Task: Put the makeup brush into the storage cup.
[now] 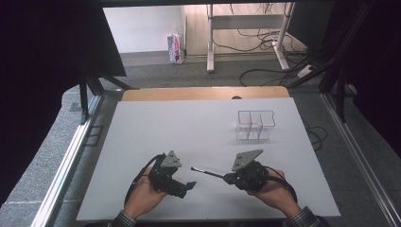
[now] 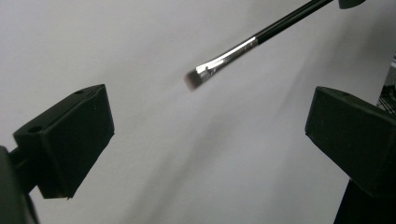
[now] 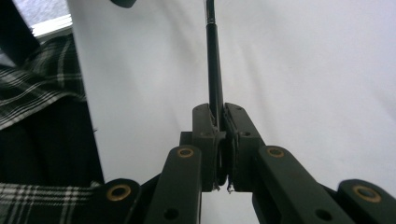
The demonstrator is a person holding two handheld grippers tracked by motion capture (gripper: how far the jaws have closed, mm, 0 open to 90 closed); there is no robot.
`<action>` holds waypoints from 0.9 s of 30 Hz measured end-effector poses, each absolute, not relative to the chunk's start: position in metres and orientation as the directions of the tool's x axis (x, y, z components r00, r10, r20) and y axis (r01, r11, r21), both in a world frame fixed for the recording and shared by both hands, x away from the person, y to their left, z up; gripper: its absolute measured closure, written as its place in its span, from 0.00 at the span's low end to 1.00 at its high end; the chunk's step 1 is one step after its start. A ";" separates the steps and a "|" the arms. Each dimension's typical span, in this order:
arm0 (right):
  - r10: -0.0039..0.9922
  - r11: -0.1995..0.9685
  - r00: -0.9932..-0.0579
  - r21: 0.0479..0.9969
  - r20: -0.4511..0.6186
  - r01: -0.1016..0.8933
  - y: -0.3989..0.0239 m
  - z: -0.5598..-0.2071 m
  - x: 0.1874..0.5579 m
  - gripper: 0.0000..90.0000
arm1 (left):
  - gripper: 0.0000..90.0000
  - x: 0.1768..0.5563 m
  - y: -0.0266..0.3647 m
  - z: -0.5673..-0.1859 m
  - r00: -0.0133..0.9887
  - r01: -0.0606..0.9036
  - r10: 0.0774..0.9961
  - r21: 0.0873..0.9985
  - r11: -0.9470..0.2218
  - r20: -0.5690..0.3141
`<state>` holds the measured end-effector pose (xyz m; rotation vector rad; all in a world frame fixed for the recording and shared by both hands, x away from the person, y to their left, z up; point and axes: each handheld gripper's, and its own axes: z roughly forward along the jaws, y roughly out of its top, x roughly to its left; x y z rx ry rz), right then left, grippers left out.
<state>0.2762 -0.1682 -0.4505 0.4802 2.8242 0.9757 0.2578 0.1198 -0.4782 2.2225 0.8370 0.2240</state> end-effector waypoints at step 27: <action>0.509 0.527 -0.860 0.797 -0.018 0.295 -0.167 -0.446 0.261 0.92 | 0.01 0.275 0.129 -0.478 0.693 0.663 0.590 0.687 -0.297 -0.414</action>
